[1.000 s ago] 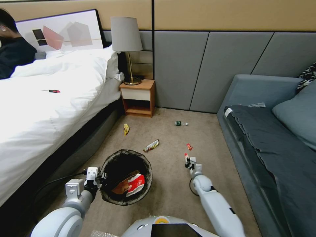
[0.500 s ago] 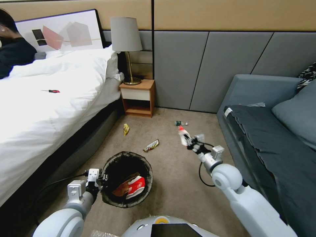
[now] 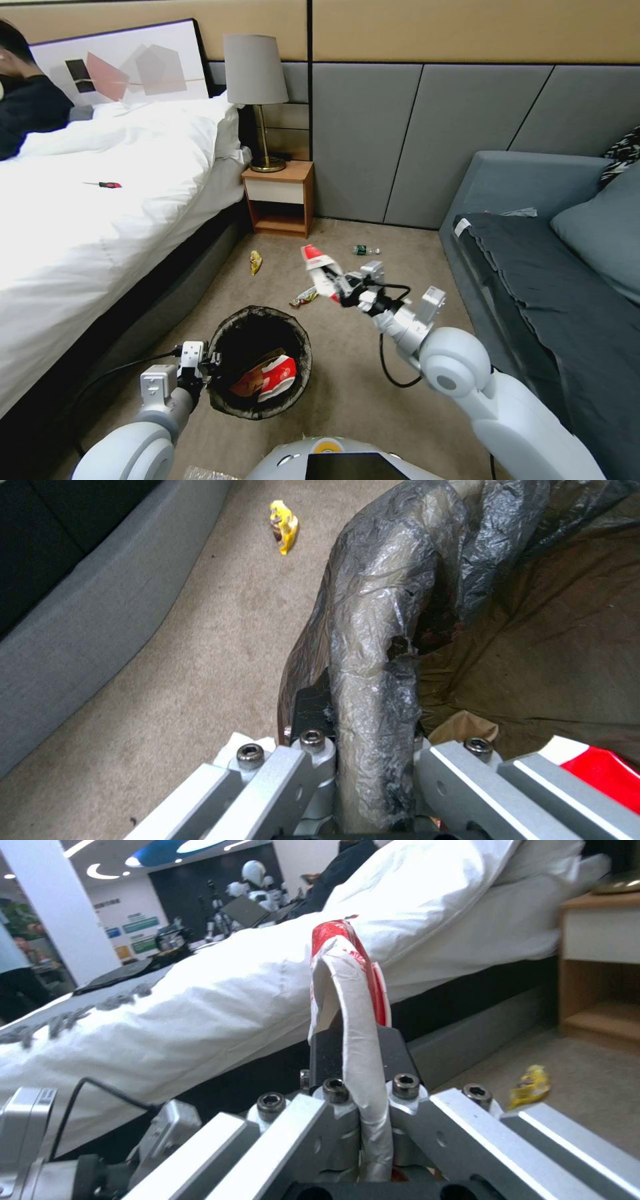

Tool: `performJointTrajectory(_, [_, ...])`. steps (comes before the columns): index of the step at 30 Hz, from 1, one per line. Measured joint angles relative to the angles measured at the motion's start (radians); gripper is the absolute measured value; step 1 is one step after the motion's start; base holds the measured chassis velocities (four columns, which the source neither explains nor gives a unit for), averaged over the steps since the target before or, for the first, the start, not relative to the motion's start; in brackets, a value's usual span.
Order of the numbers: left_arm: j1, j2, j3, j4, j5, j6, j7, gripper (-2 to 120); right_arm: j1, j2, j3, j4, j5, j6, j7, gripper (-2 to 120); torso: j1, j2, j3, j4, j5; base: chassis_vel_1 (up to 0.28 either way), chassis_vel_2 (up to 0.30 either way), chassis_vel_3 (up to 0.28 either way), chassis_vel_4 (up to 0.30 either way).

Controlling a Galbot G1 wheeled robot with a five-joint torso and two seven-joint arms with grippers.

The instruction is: Pick up the trash bin, then pick up the garbage from the floor and place it into the trash bin.

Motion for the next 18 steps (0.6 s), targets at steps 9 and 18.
performJointTrajectory(9, [-0.029, 0.011, 0.008, 0.000, -0.003, 0.008, 0.001, 2, 0.061, 0.013, -0.154, -0.031, 0.023, 0.000, 0.016, 0, 0.000, 0.000, 0.000, -0.0001, 0.0000, 0.000, 0.000, 0.000, 0.000])
performJointTrajectory(18, [-0.035, 0.004, 0.009, 0.000, -0.005, 0.011, 0.001, 2, 0.085, 0.020, -0.214, -0.046, 0.010, -0.018, 0.029, 0, 0.000, 0.000, 0.000, -0.0001, 0.0000, 0.000, 0.000, 0.000, 0.000])
